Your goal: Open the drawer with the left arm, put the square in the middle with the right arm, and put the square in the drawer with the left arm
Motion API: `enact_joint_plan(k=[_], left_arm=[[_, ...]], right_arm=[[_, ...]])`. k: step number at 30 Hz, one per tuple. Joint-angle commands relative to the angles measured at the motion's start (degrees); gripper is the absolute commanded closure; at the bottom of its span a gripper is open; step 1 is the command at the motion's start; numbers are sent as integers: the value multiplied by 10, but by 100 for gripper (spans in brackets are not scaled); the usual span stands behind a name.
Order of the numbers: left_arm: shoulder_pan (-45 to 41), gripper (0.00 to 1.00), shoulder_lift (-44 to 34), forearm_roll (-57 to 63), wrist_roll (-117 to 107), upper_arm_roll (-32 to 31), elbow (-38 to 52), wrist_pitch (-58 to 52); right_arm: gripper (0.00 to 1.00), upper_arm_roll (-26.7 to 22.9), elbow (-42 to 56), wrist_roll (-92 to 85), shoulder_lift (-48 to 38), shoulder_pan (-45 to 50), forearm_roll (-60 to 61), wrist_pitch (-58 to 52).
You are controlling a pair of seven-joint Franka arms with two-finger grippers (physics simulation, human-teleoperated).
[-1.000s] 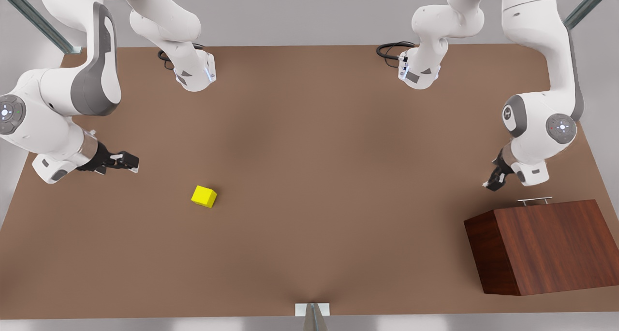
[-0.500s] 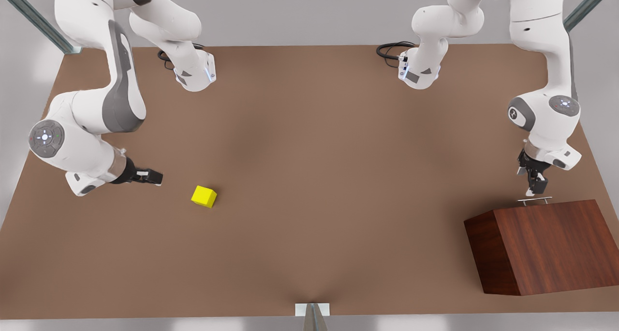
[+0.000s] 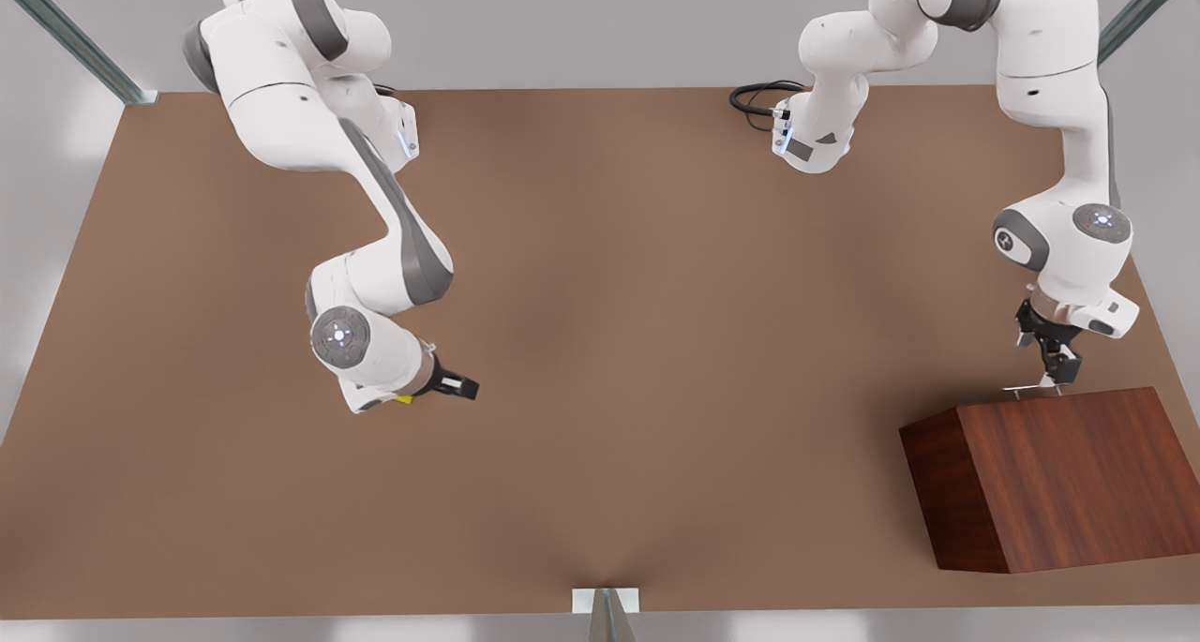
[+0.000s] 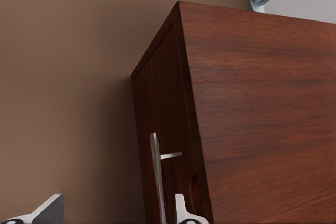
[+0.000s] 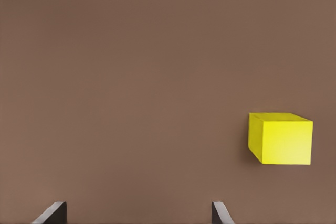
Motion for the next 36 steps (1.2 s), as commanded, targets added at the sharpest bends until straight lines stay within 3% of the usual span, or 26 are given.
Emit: enact_joint_plan(k=[1,4,8,12,15,17,30,32,33,34,36], left_arm=[[0,0,0,-4,0,-1,0,1],[7,0,8,-4,0,-1,-1,17],[7,0,19,-3,0,-1,0,17],[7,0,18,-2,0,-2,0,17],[7,0,22,-2,0,-2,0,17],[7,0,30,-2,0,-3,0,17],[7,0,20,0,1,-3,-5,-4],[7,0,18,2,2,-3,-6,-12],[7,0,15,2,2,-3,-7,-18],[7,0,14,2,2,-3,-8,-21],[8,0,12,2,3,-2,-8,-24]], right_arm=[[0,-1,-3,-1,0,0,0,2],[0,-7,-19,-30,14,-8,-16,2],[0,-8,-111,-67,-12,-90,-33,7],[0,-7,-158,-88,-33,-91,-53,34],[0,-8,-164,-91,-7,-109,-53,94],[0,-8,-219,-98,-12,-114,-50,165],[0,-6,-229,-96,28,-113,-47,167],[6,-6,-236,-96,29,-112,-47,174],[29,-6,-235,-96,32,-113,-47,177],[35,-6,-236,-96,35,-112,-47,178],[35,-6,-236,-96,40,-112,-48,177]])
